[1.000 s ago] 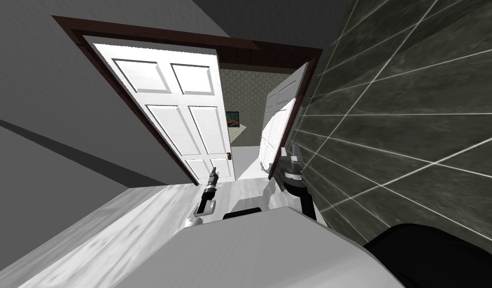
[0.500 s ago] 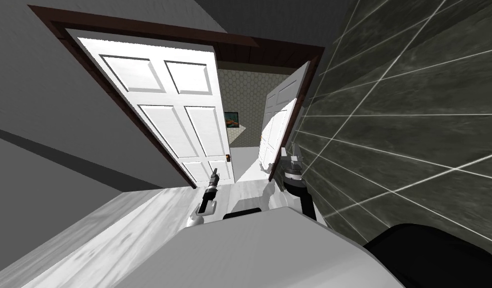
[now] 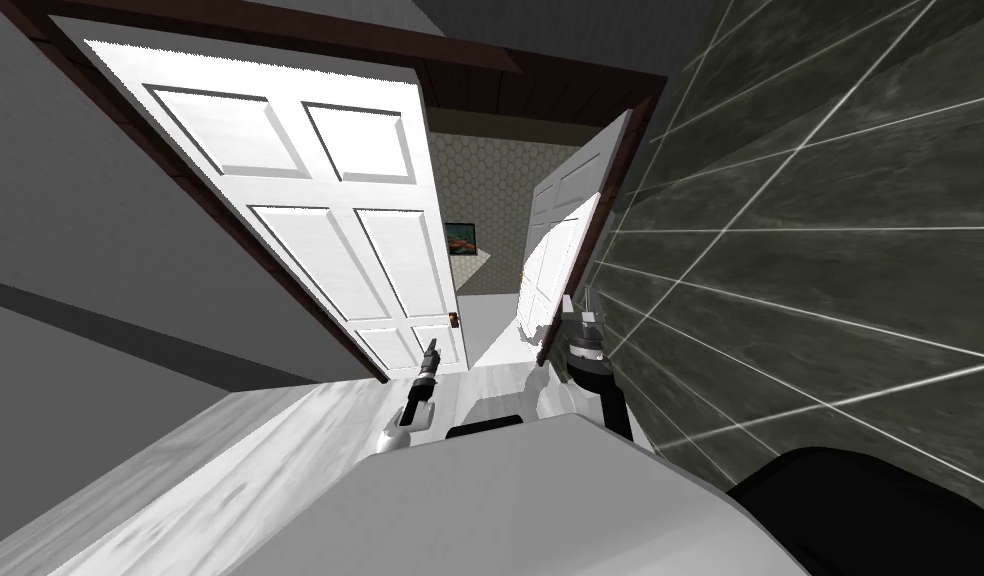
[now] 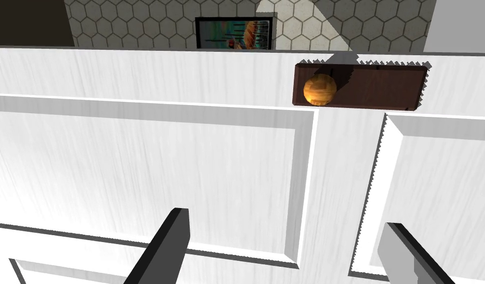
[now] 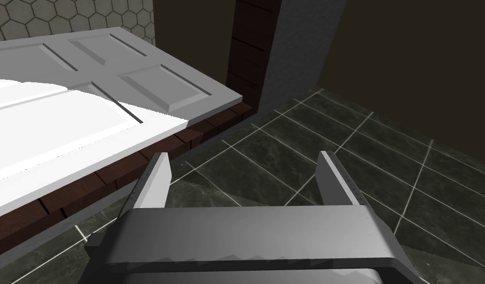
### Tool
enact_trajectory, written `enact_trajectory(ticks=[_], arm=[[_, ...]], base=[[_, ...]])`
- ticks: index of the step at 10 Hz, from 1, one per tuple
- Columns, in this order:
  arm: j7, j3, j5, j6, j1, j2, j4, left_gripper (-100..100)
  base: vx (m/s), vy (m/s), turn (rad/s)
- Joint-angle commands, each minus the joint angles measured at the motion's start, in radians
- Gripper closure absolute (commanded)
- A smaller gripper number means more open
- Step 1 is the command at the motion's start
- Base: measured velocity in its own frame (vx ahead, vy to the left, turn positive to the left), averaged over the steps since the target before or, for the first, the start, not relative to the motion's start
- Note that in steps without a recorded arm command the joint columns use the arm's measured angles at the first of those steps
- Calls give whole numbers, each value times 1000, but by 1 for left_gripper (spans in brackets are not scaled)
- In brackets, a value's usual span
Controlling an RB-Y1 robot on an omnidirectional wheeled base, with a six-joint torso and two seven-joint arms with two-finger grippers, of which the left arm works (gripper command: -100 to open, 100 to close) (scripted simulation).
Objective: Push the door open
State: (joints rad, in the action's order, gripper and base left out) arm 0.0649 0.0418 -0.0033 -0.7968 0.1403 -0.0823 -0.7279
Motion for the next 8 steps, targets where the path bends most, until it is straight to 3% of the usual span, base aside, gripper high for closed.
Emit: enact_trajectory(ticks=[1, 6, 8], arm=[[1, 2, -1, -6, 16, 1, 36, -100], [4, 10, -6, -24, 65, 10, 155, -100], [4, 10, -6, -24, 65, 10, 155, -100]], base=[[93, -15, -18], [122, -1, -19], [70, -1, 1]])
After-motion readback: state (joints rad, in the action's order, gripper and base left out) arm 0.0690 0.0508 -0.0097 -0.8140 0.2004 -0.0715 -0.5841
